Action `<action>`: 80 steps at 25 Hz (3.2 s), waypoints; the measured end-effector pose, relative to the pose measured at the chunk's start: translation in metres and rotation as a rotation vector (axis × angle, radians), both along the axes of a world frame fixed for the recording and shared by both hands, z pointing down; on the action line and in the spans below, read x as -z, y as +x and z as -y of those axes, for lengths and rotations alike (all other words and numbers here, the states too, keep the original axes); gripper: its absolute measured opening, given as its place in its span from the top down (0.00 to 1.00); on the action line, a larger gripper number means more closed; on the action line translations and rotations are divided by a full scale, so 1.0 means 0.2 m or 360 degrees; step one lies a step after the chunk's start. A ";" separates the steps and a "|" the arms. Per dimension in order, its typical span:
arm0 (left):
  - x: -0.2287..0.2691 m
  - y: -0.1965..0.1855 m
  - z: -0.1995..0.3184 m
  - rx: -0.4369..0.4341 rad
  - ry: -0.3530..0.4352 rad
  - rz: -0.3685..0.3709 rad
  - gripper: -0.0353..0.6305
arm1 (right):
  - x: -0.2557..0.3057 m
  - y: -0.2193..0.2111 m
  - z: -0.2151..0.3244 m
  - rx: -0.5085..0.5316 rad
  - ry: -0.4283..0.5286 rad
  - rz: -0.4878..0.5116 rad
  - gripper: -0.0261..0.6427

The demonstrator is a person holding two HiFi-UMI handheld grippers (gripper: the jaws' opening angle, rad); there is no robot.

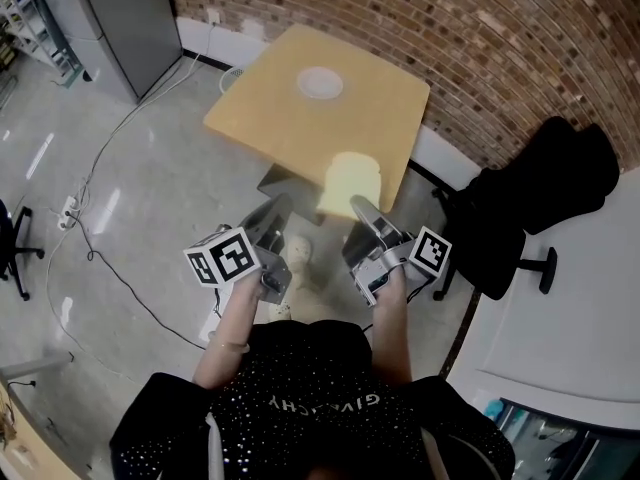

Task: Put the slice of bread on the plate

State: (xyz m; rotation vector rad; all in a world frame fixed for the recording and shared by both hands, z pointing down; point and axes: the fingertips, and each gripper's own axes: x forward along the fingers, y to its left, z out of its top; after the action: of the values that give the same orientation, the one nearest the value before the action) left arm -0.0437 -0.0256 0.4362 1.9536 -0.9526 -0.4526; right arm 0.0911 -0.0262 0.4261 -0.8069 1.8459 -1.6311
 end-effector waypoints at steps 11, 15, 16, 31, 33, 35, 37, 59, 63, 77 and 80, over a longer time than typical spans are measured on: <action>-0.02 0.10 0.37 -0.0029 -0.0007 0.0033 0.93 | -0.02 0.06 0.36 0.0014 0.0013 0.0001 0.82; -0.02 0.17 0.58 -0.0054 -0.0009 0.0038 0.93 | -0.03 0.11 0.56 0.0005 -0.0002 0.0001 0.82; -0.02 0.19 0.63 -0.0059 -0.0009 0.0038 0.93 | -0.02 0.12 0.61 0.0003 -0.0002 0.0001 0.82; -0.01 0.31 1.37 -0.0041 -0.0009 0.0025 0.93 | -0.03 0.24 1.36 0.0044 -0.0020 -0.0001 0.82; -0.03 0.32 1.43 -0.0029 -0.0019 0.0030 0.93 | -0.05 0.24 1.43 0.0061 -0.0022 0.0005 0.82; -0.06 0.32 1.48 -0.0026 -0.0032 0.0028 0.93 | -0.07 0.24 1.48 0.0066 -0.0036 0.0010 0.82; -0.07 0.33 1.51 -0.0034 -0.0040 0.0030 0.93 | -0.10 0.24 1.51 0.0063 -0.0050 0.0009 0.82; -0.29 0.09 1.97 -0.0088 -0.0106 0.0050 0.93 | -0.55 0.03 2.04 0.0057 -0.0316 -0.0356 0.82; -0.33 0.04 2.04 -0.0082 -0.0123 0.0005 0.93 | -0.65 -0.06 2.19 0.0044 -0.0380 -0.0381 0.82; -0.43 -0.15 2.15 -0.0025 -0.0221 -0.0035 0.93 | -0.85 -0.25 2.39 0.0077 -0.0485 -0.0538 0.82; -0.43 -0.15 2.15 -0.0025 -0.0221 -0.0053 0.93 | -0.87 -0.25 2.39 0.0097 -0.0496 -0.0618 0.82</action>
State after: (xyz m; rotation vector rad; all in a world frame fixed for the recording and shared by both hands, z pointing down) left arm -0.0733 -0.4559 0.5219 1.8216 -0.9226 -0.3985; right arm 0.0408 -0.5051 0.5997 -1.2897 1.9048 -1.9385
